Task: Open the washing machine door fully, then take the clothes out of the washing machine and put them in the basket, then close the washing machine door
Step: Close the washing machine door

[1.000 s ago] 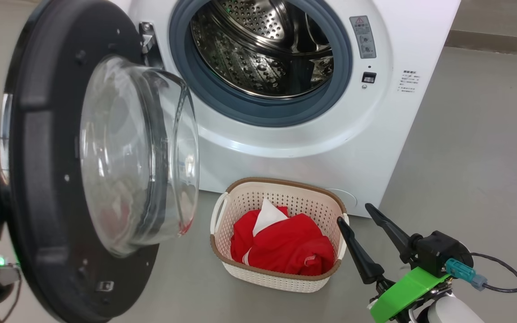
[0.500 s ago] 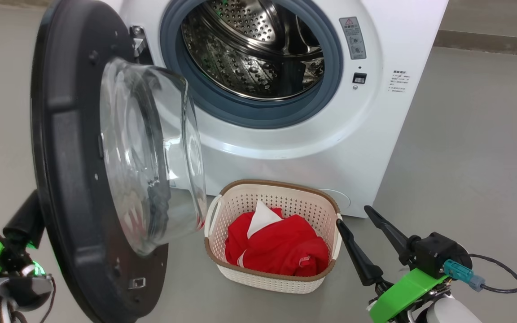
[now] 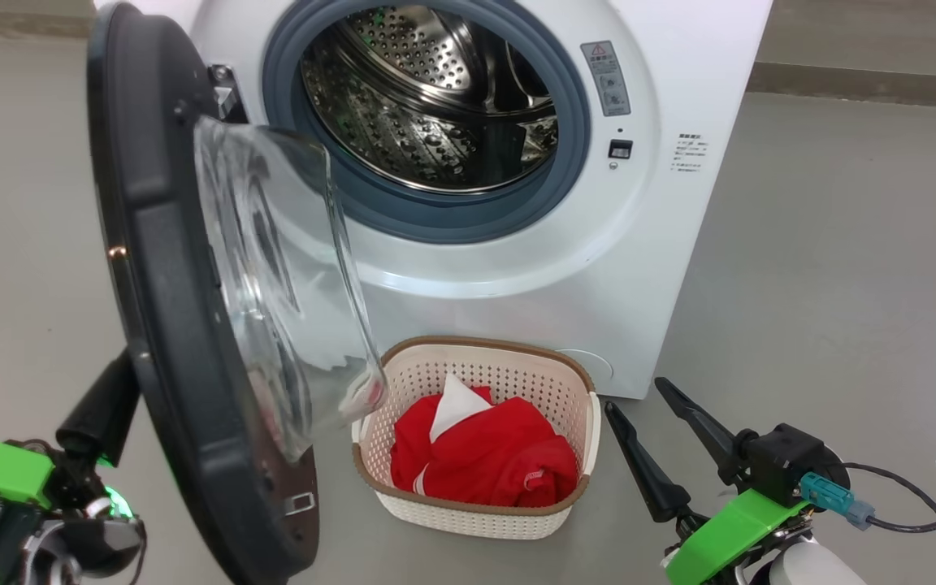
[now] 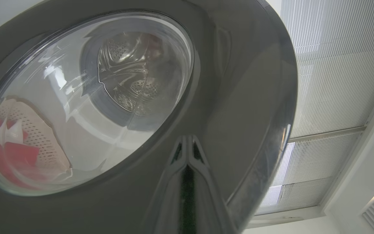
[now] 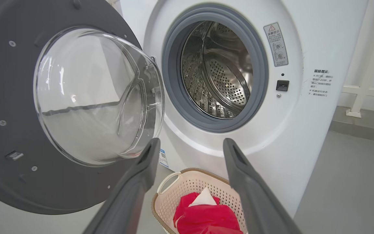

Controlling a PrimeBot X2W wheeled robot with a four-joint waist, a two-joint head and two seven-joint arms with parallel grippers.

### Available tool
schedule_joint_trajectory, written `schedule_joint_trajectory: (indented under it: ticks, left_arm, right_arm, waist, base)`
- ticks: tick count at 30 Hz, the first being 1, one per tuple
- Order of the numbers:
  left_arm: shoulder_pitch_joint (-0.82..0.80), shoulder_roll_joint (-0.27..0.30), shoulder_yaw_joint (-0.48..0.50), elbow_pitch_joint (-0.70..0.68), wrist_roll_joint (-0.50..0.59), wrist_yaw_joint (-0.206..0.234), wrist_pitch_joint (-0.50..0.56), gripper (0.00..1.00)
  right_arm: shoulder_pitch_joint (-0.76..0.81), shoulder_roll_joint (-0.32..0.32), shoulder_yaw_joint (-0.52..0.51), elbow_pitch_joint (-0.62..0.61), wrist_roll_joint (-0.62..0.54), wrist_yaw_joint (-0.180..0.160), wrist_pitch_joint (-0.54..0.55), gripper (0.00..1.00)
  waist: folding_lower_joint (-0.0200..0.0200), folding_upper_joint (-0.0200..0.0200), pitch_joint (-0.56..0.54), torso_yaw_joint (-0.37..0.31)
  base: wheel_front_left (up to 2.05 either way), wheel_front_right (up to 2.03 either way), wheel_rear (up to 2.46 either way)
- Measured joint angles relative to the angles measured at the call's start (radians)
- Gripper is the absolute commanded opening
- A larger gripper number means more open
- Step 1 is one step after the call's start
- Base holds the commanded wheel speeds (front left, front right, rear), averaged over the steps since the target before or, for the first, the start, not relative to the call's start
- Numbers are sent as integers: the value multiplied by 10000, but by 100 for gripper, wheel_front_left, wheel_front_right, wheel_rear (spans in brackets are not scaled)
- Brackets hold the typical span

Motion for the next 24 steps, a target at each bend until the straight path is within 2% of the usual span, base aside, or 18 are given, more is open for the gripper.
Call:
schedule_joint_trajectory:
  ticks: [14, 22, 23, 24]
  left_arm:
    - [111, 2, -1139, -153, -855, -10, -861, 0]
    - [198, 0, -1289, -334, -947, -10, -1233, 0]
    - [251, 0, -1285, -374, -901, -12, -1287, 18]
    - [298, -2, -1264, -385, -901, -15, -1312, 55]
  right_arm:
    - [1, -42, 6, 6, 4, 0, 0, 100]
    - [0, -36, -40, 19, 4, 0, 0, 100]
    - [0, -33, -50, 23, 4, 0, 0, 100]
    - [0, -29, -59, 27, 4, 0, 0, 100]
  waist:
    - [0, 0, 185, -287]
    - [0, 0, 254, -308]
    - [0, 0, 256, -301]
    - [0, 0, 259, -291]
  base:
    - [0, 0, 0]
    - [0, 0, 0]
    - [0, 0, 0]
    - [0, 0, 0]
